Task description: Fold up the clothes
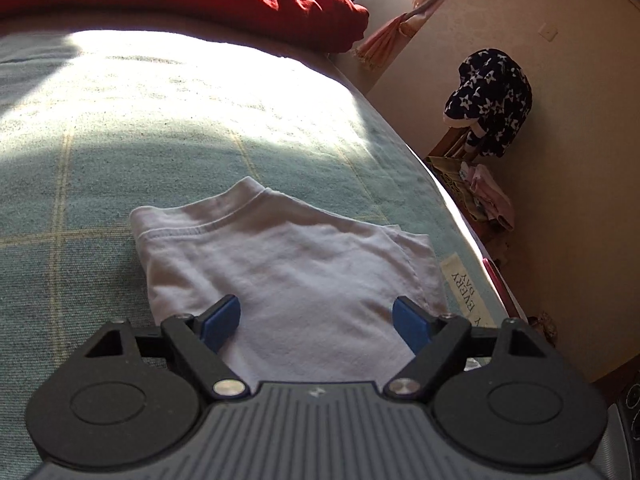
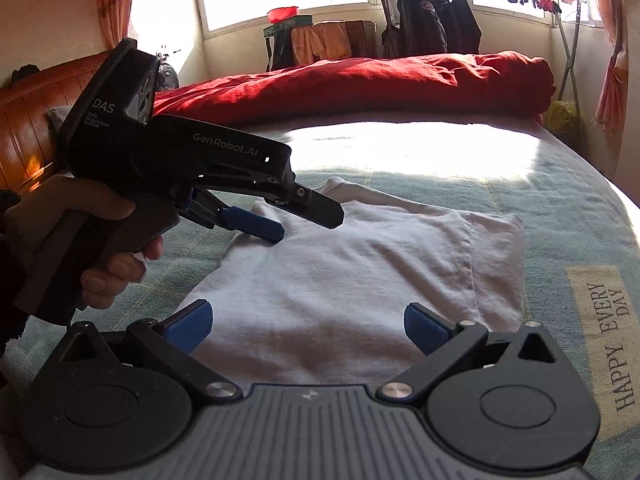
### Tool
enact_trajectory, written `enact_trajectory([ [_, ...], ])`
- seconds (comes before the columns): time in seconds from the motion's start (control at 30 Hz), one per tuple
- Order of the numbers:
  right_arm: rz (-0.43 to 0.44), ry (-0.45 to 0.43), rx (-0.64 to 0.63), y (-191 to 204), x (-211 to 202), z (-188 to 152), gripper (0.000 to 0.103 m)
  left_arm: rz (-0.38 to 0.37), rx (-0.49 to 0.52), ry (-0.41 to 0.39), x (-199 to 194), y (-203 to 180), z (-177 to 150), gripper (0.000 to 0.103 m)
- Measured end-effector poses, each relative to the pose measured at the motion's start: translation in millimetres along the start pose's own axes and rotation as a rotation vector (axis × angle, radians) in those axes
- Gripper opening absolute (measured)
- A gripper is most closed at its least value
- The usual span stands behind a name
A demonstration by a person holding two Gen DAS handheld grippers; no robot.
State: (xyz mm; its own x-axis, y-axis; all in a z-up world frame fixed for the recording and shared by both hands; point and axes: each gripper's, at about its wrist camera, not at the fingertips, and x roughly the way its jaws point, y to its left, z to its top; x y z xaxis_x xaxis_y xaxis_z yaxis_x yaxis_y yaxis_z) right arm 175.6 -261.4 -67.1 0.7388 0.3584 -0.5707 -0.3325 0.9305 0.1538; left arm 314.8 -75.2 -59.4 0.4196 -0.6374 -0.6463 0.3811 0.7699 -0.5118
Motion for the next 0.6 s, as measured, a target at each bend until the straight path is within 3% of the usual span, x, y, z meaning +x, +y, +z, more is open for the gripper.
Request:
enact_trajectory([
  [0.13,0.031,0.047,0.013,0,15,-7,0.103,0.013,0.012,-0.023,-18,0,-4,0.083],
  [0.3,0.006,0.069,0.008,0,15,-12,0.103,0.040,0.016,-0.071,-44,3,-10,0.083],
  [0.5,0.073,0.004,0.042,8,10,10,0.103,0.080,0.040,-0.097,-62,1,-10,0.084],
  [0.6,0.066,0.067,0.028,13,25,3,0.103,0.100,0.053,-0.089,-66,1,-14,0.084],
])
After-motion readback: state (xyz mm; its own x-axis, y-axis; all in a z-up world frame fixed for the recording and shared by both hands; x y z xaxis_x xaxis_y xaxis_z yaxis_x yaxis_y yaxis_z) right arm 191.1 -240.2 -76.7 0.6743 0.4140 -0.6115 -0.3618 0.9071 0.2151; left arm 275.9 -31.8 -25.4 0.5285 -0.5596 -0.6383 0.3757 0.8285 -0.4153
